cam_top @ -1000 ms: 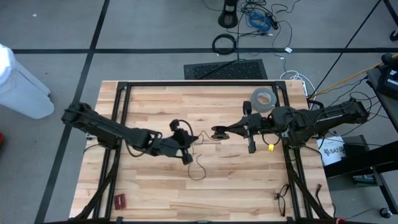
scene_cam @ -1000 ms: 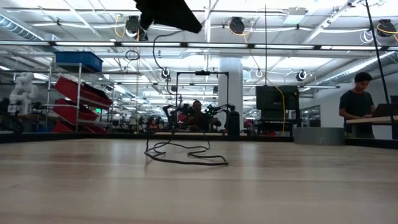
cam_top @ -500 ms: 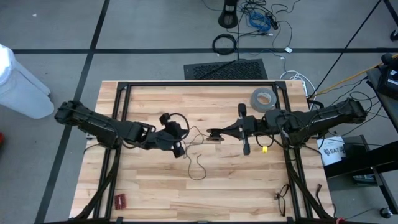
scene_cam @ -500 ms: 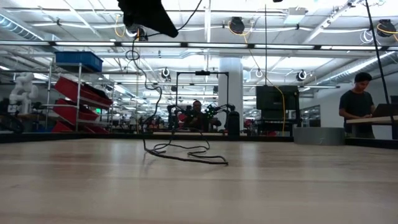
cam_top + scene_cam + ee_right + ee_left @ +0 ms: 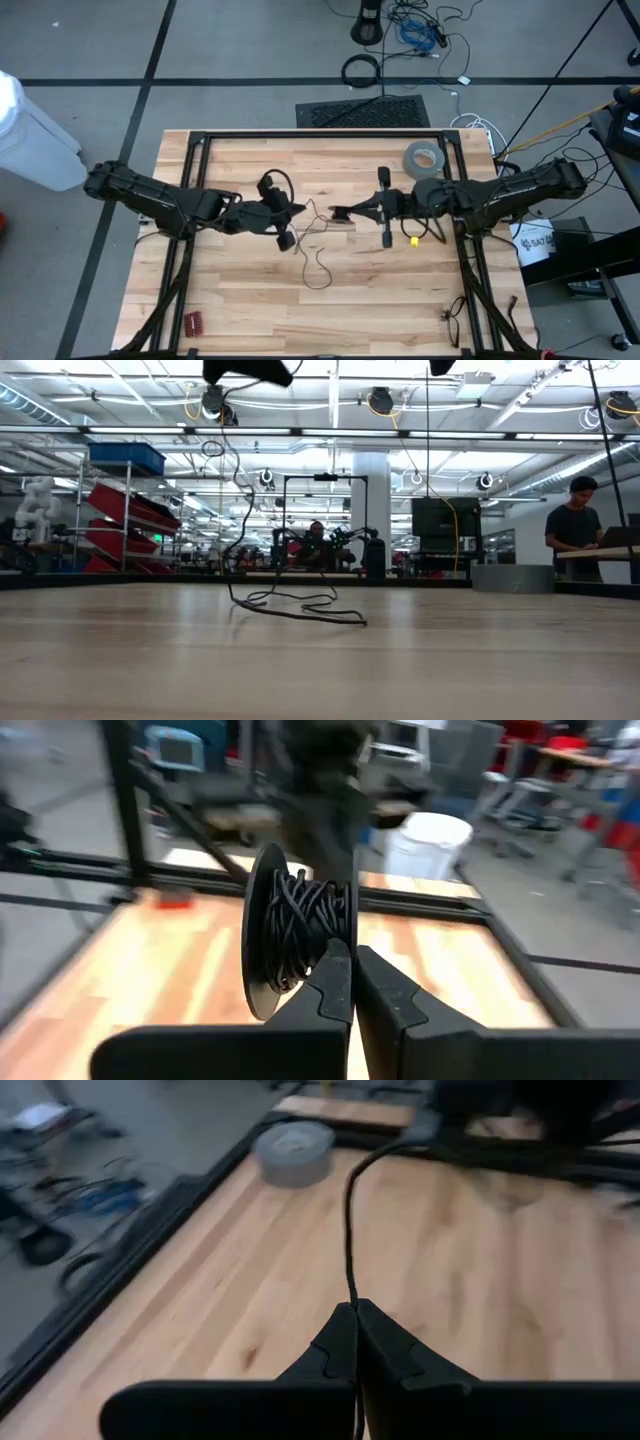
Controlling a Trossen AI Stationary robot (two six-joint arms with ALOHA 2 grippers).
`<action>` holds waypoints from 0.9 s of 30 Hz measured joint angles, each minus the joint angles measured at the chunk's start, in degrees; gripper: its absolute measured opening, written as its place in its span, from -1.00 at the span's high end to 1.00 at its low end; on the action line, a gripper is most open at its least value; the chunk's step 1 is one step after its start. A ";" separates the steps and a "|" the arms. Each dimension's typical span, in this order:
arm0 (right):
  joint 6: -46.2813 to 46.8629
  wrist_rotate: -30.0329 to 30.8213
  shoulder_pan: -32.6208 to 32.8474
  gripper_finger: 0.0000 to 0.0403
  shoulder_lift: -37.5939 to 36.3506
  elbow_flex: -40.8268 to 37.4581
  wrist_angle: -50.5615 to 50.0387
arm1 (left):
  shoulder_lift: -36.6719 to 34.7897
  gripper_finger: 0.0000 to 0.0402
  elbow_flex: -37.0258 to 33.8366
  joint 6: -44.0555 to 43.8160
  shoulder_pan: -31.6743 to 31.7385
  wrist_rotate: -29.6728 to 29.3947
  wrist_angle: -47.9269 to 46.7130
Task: Coil cords
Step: Coil the black wire onto the spool
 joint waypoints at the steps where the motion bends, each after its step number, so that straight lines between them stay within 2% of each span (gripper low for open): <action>1: -0.67 1.70 0.00 1.00 0.43 0.00 -0.02 | 0.00 1.00 0.39 0.38 -0.07 1.29 0.79; 4: -1.90 4.73 0.00 1.00 1.49 0.00 0.08 | 0.01 1.00 2.19 0.46 -0.14 4.17 1.94; 18: -4.55 5.03 0.02 1.00 4.42 0.00 1.38 | 0.07 1.00 11.76 3.39 0.10 4.63 -4.37; 27: -4.41 14.98 0.07 1.00 7.96 0.00 4.40 | 0.62 1.00 12.49 3.25 0.10 4.42 0.85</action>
